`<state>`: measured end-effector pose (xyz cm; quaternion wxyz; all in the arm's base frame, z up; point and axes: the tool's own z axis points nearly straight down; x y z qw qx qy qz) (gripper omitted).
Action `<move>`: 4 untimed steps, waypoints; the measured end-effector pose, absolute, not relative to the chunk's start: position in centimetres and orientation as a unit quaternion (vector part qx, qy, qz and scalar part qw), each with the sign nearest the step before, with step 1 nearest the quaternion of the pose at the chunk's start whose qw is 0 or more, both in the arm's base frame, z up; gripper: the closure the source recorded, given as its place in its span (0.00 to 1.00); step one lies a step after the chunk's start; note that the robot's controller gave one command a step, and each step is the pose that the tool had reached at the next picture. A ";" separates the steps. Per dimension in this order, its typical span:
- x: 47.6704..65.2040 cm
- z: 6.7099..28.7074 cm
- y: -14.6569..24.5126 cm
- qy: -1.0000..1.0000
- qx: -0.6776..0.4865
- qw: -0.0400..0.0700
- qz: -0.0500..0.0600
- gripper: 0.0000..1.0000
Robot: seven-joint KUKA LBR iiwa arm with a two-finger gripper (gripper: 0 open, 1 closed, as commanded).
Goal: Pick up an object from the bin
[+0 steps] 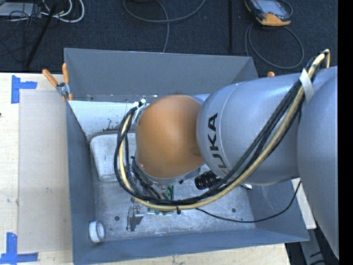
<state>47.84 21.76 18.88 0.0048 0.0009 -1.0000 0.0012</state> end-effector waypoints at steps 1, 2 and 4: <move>51.4 17.3 14.4 -0.997 0.081 0.001 0.002 0.00; 53.7 8.3 8.3 -0.999 0.034 -0.001 0.000 0.00; 53.1 20.1 9.6 -0.997 0.073 -0.004 0.000 1.00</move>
Offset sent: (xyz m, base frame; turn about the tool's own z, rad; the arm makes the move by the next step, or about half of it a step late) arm 0.0354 -0.0709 -0.0145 -0.1657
